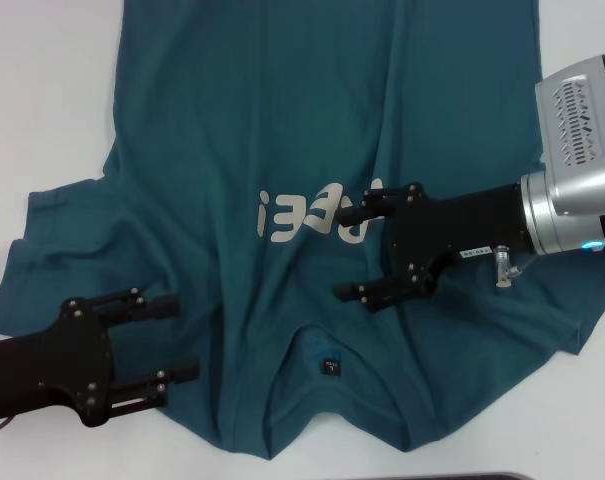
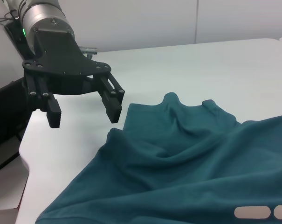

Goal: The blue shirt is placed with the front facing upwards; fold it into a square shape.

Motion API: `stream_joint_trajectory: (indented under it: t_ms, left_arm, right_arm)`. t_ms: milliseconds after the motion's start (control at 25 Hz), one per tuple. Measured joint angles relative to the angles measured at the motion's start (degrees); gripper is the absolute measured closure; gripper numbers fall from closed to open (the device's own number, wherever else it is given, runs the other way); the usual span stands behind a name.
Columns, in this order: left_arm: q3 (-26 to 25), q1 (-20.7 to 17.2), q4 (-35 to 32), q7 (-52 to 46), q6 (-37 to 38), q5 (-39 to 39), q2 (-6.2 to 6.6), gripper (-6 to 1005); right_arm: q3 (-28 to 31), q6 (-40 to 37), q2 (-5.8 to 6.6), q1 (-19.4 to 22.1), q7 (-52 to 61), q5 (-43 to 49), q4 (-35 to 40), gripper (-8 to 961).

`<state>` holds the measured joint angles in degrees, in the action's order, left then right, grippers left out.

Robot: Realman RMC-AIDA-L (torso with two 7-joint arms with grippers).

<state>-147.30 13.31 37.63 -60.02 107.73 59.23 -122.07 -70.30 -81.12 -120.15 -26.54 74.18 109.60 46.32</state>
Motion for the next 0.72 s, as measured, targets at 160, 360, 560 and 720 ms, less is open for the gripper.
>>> stream_joint_trajectory:
  t_ms: [160, 360, 560, 720]
  left_arm:
    - [0.00, -0.03, 0.08, -0.02, 0.16, 0.00, -0.01, 308]
    - [0.00, -0.11, 0.09, -0.02, 0.30, 0.00, -0.01, 308]
    - [0.00, -0.24, 0.16, -0.01, 0.26, 0.01, -0.01, 308]
    - [0.00, -0.24, 0.01, -0.01, 0.16, 0.05, -0.01, 309]
  right_arm:
    - [-0.02, -0.05, 0.00, 0.00, 0.00, 0.00, 0.00, 39]
    - [-0.01, -0.22, 0.00, 0.00, 0.00, 0.00, 0.00, 40]
    - [-0.01, -0.12, 0.00, 0.00, 0.00, 0.00, 0.00, 40]
    - [-0.01, -0.11, 0.00, -0.15, 0.00, 0.00, 0.00, 41]
